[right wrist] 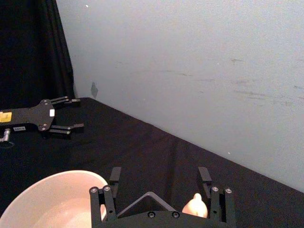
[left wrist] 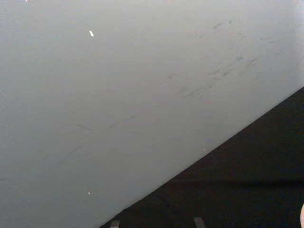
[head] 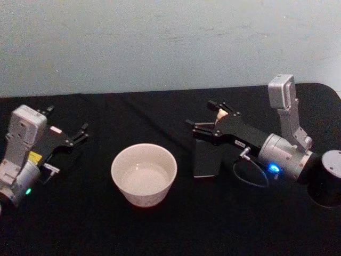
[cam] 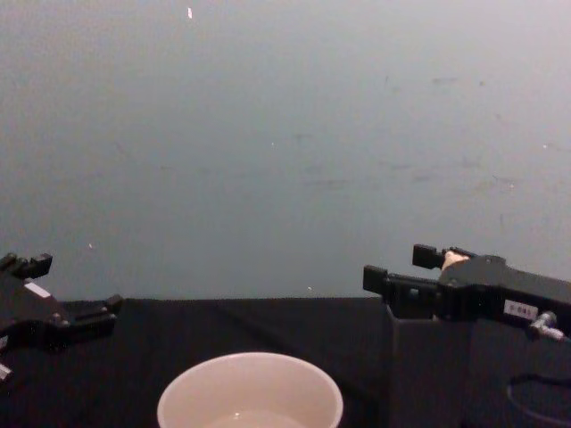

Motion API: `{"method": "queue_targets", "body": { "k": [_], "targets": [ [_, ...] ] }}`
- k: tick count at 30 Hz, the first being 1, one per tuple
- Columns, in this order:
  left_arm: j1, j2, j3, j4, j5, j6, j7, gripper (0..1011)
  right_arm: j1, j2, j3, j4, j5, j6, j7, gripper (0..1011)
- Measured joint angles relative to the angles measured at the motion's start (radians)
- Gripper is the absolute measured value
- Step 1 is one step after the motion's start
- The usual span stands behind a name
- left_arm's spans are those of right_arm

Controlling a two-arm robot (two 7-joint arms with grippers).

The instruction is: Pick up the stirring spoon with one hand, stir inside the cup, then place it back in its original position.

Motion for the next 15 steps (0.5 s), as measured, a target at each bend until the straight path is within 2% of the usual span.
{"method": "queue_targets", "body": {
  "k": [10, 15],
  "targets": [
    [0.0, 0.0, 0.0, 0.0, 0.0, 0.0, 0.0, 1001, 0.0, 0.0, 0.0, 0.0, 0.0, 0.0, 0.0, 1002],
    [0.0, 0.0, 0.0, 0.0, 0.0, 0.0, 0.0, 1001, -0.007, 0.003, 0.016, -0.023, 0.012, -0.004, -0.001, 1002]
  ]
}}
